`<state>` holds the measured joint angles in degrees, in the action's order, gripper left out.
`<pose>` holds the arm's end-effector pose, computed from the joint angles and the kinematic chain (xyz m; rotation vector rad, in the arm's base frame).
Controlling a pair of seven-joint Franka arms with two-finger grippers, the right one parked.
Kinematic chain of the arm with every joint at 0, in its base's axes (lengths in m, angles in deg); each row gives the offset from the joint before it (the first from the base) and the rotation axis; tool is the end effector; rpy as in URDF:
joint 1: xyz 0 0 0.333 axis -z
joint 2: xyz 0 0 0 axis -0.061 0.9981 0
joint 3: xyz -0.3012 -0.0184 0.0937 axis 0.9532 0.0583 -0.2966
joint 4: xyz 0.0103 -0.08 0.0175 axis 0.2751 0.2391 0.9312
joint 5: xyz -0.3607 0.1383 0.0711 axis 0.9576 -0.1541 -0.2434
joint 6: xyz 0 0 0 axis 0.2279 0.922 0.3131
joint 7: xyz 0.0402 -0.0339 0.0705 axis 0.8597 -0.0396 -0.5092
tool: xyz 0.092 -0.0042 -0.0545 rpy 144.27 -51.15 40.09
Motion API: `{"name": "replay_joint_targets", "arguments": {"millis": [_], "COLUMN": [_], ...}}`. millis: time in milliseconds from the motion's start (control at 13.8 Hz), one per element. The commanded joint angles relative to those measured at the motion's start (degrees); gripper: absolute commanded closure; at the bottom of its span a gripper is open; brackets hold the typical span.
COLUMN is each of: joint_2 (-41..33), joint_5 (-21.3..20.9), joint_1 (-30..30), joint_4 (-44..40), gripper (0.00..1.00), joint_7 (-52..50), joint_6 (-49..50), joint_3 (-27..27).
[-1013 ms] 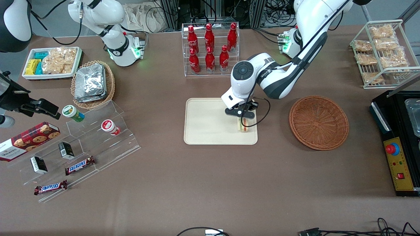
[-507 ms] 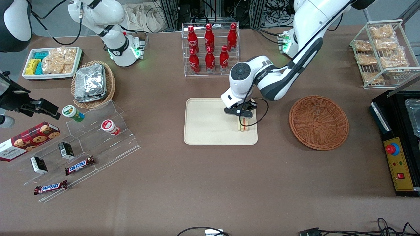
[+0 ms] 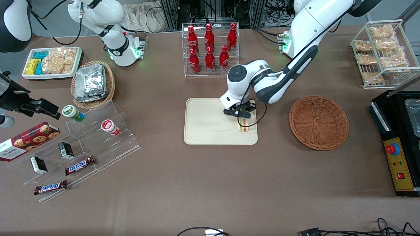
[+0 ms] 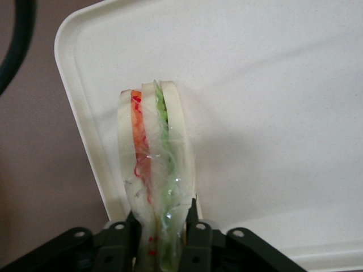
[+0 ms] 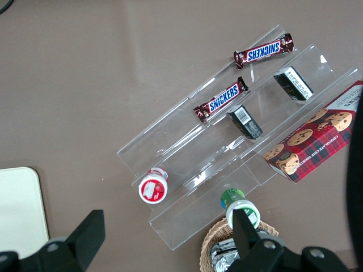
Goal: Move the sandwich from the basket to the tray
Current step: 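Lower the sandwich onto the tray and open the left gripper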
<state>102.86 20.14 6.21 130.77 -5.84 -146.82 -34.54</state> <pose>0.4150 -0.3941 0.2244 -2.9651 0.3942 0.0325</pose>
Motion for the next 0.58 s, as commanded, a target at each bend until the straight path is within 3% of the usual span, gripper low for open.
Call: {"name": "replay_joint_targets", "arguments": {"millis": [0,507], "joint_2": [0.2,-6.3], "joint_5": [-1.3,-0.6], "joint_1": [0.5,-2.1], "joint_4": [-0.9,-3.7], "gripper": [0.00,0.00], "joint_7": [-1.5,-9.0], "joint_6": [-0.3,6.1], "joint_3": [-0.2,-0.1]}}
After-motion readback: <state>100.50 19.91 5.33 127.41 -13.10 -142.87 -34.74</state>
